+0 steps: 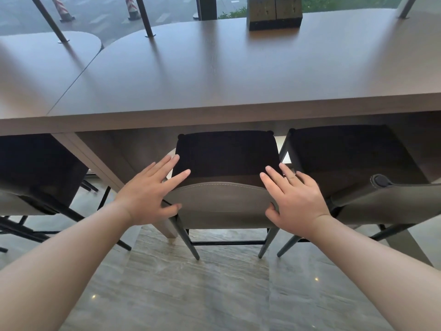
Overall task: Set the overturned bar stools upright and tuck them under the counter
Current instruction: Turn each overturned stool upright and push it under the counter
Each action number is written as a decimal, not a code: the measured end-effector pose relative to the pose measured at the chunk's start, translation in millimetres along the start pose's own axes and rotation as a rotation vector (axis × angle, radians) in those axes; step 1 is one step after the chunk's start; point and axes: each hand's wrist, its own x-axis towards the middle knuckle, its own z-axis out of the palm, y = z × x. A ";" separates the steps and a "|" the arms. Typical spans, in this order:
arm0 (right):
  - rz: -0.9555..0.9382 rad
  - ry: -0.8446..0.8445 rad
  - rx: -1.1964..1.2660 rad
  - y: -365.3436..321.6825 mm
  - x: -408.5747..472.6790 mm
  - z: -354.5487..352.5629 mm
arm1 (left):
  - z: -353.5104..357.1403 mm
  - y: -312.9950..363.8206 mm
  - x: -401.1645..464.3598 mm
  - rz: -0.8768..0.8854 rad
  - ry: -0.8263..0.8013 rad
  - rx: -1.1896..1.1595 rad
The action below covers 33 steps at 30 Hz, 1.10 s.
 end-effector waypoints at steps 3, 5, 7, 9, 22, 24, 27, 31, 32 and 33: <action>0.000 -0.009 -0.004 2.9 -2.7 0.4 | -1.2 2.8 2.2 -0.002 -0.005 0.001; 0.009 -0.003 0.002 2.0 -1.1 1.8 | -1.6 2.9 2.4 -0.005 -0.010 0.000; 0.011 -0.011 0.006 2.1 -0.4 0.9 | -1.5 3.6 3.2 -0.010 -0.016 0.006; 0.007 -0.036 0.006 2.6 -0.3 -0.8 | -1.3 3.9 4.3 -0.020 -0.016 0.015; 0.006 -0.204 -0.031 4.4 2.4 -12.2 | -9.2 48.4 -2.8 -0.425 -0.117 -0.035; -0.023 -0.221 -0.027 6.6 2.0 -14.8 | -11.3 63.3 -11.1 -0.437 -0.168 -0.106; -0.075 -0.233 -0.020 11.0 0.7 -18.4 | -21.6 80.5 -19.8 -0.458 -0.190 -0.272; -0.120 -0.227 -0.009 16.2 0.5 -20.0 | -39.2 89.1 -27.2 -0.493 -0.249 -0.366; -0.128 -0.224 -0.006 17.0 0.6 -20.2 | -41.8 90.7 -28.5 -0.500 -0.267 -0.356; -0.137 -0.219 -0.006 17.9 0.7 -20.4 | -43.7 92.5 -29.4 -0.508 -0.278 -0.347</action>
